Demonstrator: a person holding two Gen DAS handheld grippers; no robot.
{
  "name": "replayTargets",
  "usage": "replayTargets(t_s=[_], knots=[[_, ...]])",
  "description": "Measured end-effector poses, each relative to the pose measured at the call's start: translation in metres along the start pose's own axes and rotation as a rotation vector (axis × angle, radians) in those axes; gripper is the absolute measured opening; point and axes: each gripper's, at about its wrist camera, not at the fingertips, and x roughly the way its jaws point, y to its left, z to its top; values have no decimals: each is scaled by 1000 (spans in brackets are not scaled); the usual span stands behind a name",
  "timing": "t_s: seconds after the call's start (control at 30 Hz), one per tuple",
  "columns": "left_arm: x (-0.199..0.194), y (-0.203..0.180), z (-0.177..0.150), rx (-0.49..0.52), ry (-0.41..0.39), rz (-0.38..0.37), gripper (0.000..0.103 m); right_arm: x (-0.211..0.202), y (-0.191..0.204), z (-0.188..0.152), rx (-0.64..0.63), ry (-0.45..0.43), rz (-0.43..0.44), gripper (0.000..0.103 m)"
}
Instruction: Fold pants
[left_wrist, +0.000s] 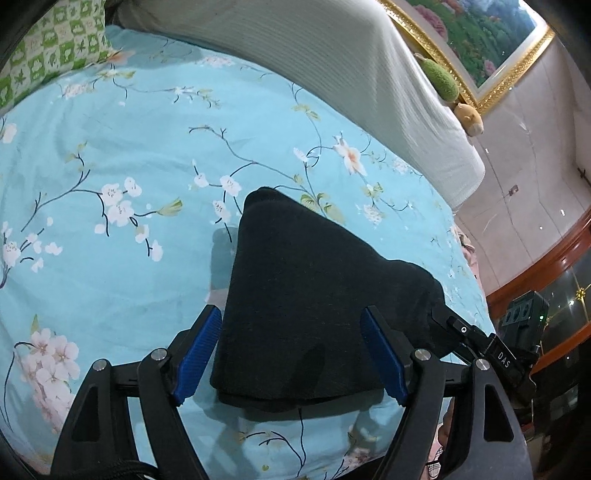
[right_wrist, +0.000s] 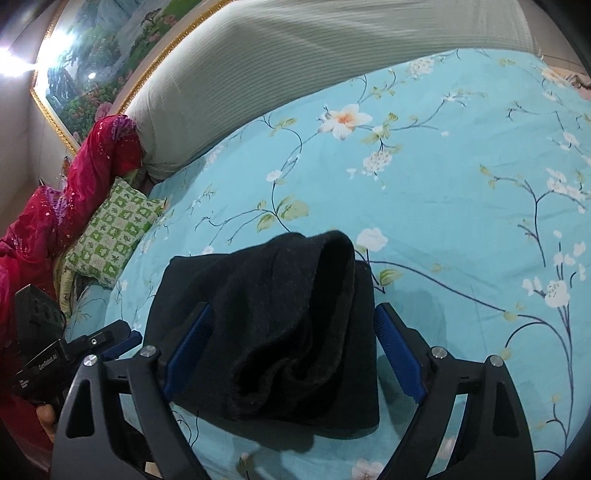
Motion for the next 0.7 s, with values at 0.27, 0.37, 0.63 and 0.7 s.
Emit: replayTargets(t_s=[0.27, 0.37, 0.63, 0.7], knots=[[16, 6, 3, -13, 30, 1, 79, 8, -9, -6, 38, 32, -2, 88], [23, 6, 4, -17, 44, 0, 79, 10, -12, -8, 55, 40, 3, 88], [39, 13, 6, -42, 74, -4, 79, 15, -20, -11, 86, 52, 28, 88], [42, 14, 6, -45, 80, -5, 79, 16, -24, -13, 101, 55, 36, 88]])
